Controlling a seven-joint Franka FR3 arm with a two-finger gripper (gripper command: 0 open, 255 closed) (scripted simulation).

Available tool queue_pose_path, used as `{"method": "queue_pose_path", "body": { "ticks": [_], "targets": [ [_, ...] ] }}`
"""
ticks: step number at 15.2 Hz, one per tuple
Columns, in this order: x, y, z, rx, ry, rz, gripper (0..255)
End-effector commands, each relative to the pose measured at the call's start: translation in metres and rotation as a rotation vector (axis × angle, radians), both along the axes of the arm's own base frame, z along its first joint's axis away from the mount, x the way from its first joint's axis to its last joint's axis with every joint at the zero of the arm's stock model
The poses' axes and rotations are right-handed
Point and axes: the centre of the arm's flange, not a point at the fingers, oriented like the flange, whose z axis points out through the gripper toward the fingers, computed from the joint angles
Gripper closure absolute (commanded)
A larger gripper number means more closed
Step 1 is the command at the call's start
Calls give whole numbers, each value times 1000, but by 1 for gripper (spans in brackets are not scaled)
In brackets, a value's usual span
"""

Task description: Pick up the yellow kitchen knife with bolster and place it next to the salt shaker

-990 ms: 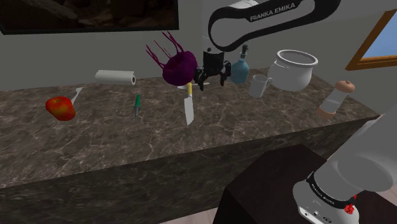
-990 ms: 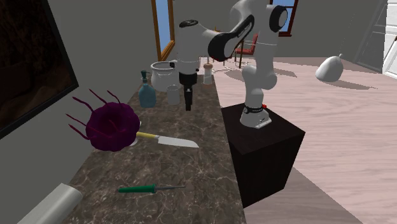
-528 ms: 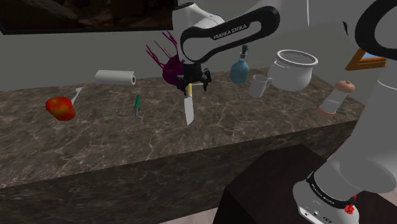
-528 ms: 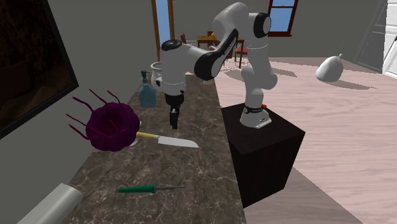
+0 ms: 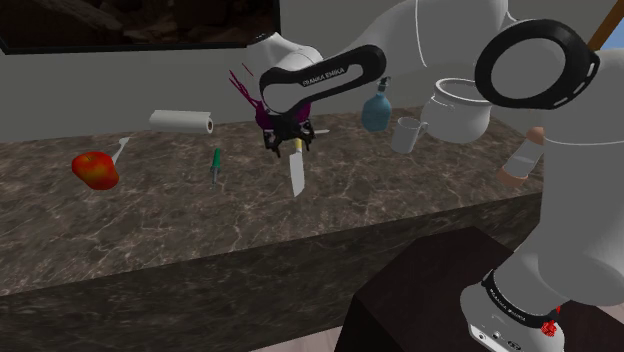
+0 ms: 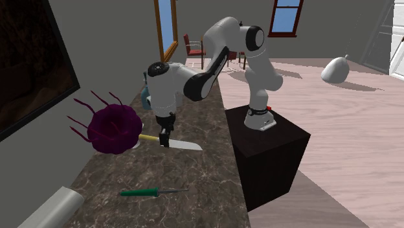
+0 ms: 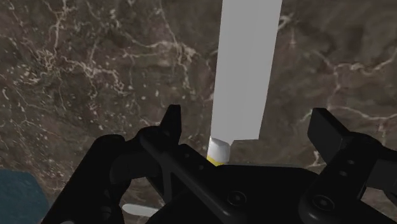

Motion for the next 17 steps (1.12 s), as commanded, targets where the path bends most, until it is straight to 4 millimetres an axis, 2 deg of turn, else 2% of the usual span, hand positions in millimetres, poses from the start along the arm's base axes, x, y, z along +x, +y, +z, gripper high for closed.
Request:
{"method": "queue_pose_path", "body": {
  "ticks": [1, 5, 12, 13, 17],
  "targets": [
    [0, -3, -12, -1, 0, -2, 0],
    [-1, -6, -31, -1, 0, -2, 0],
    [-1, -6, -30, -1, 0, -2, 0],
    [-1, -6, -30, -1, 0, -2, 255],
    [-2, -6, -30, -1, 0, -2, 255]
  ]
}}
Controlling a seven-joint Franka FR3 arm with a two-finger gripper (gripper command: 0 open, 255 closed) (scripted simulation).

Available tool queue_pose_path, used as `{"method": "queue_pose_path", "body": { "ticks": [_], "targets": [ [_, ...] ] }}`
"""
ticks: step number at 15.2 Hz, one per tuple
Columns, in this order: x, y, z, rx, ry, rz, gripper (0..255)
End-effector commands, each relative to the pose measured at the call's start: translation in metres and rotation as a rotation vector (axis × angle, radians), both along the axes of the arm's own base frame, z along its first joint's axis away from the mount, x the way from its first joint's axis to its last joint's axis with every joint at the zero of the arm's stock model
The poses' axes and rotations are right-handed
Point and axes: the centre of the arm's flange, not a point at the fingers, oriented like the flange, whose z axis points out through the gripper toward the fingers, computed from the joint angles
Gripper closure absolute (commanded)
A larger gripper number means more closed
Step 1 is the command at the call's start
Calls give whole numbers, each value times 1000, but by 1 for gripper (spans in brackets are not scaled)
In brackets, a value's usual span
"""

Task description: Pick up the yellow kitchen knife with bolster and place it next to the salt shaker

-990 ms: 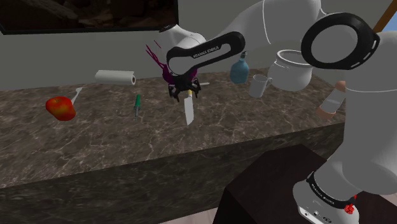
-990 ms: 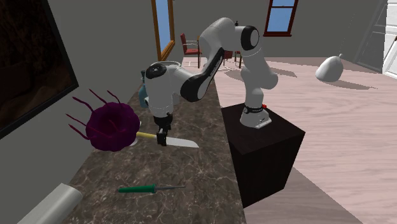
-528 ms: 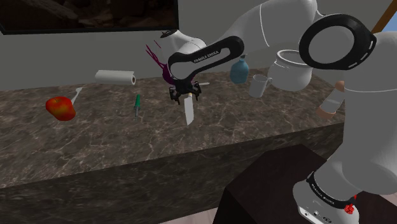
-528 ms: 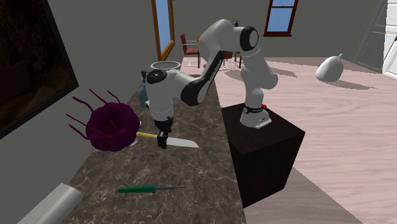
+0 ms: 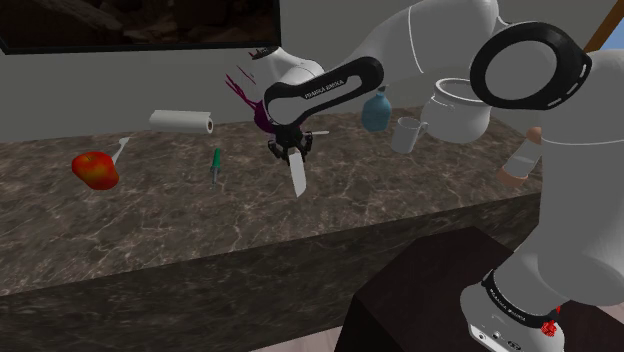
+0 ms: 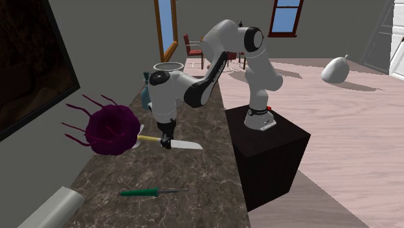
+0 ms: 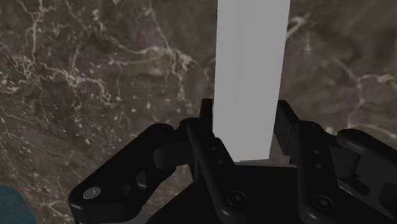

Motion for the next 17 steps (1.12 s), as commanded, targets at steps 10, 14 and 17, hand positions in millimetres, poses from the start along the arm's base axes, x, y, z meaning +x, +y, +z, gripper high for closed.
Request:
{"method": "queue_pose_path", "body": {
  "ticks": [10, 14, 17],
  "targets": [
    [0, 0, 26, 0, 0, 0, 255],
    [0, 0, 47, 0, 0, 0, 255],
    [0, 0, 63, 0, 0, 0, 255]
  ]
}}
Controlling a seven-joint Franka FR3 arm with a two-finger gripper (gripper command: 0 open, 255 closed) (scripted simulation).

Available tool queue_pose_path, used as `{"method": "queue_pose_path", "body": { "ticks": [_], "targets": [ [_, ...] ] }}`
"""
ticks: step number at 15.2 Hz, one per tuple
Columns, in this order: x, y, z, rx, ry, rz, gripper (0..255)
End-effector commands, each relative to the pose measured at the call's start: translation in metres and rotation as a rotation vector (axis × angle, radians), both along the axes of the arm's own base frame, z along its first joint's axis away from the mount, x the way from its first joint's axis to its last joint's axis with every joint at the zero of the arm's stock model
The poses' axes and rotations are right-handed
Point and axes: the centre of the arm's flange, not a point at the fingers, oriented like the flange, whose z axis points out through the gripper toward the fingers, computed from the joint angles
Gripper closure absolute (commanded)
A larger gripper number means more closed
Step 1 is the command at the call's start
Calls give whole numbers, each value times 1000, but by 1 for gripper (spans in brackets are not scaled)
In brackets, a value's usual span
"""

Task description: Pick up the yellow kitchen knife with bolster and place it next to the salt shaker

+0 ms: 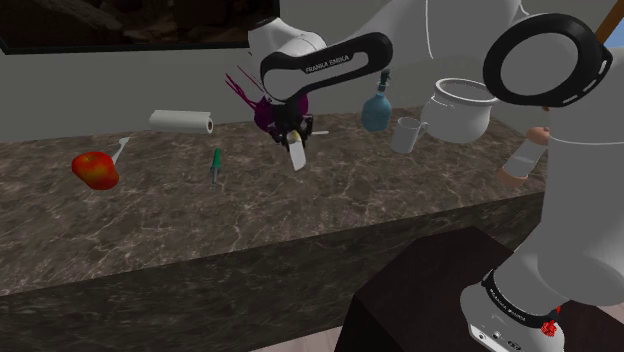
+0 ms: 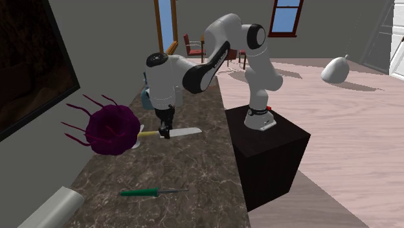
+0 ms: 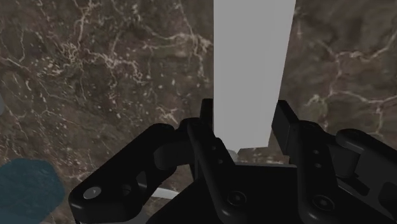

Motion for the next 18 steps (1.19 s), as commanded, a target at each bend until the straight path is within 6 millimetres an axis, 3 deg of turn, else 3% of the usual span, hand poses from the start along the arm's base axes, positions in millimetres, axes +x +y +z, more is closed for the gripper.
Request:
{"method": "queue_pose_path", "body": {
  "ticks": [1, 18],
  "targets": [
    [0, 0, 10, 0, 0, 0, 255],
    [0, 0, 100, 0, 0, 0, 255]
  ]
}}
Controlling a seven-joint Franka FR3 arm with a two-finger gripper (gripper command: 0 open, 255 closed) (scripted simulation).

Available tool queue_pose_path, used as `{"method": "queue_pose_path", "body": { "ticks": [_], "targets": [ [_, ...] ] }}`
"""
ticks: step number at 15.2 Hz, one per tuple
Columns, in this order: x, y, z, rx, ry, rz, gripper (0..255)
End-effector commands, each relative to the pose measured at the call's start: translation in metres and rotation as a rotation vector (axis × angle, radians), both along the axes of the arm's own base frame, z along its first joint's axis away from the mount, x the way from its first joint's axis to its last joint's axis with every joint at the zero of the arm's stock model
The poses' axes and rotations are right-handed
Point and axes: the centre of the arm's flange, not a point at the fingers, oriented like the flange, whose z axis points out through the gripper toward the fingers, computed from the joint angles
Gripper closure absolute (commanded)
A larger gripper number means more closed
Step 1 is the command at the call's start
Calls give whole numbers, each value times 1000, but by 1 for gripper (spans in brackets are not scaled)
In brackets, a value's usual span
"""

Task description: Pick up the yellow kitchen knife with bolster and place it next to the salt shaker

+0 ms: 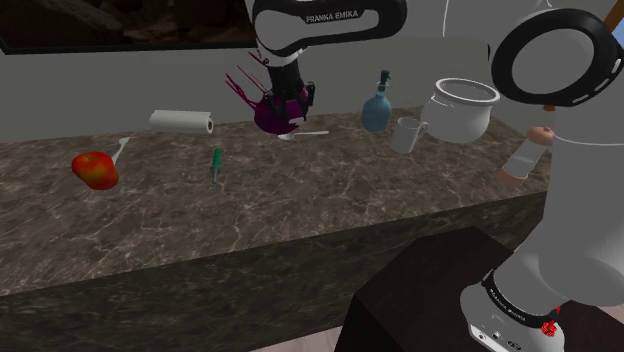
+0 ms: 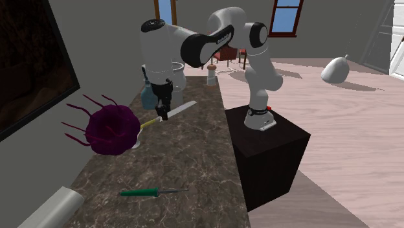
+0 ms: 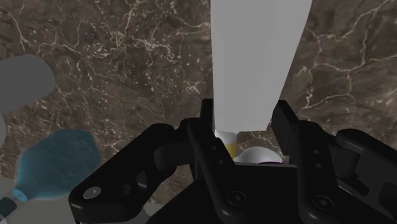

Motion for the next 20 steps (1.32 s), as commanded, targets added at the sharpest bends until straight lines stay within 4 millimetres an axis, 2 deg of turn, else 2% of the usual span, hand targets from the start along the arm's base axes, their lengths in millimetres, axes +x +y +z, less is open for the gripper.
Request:
{"method": "queue_pose_path", "body": {
  "ticks": [1, 20],
  "targets": [
    [0, 0, 11, 0, 1, 0, 255],
    [0, 0, 109, 0, 1, 0, 255]
  ]
}}
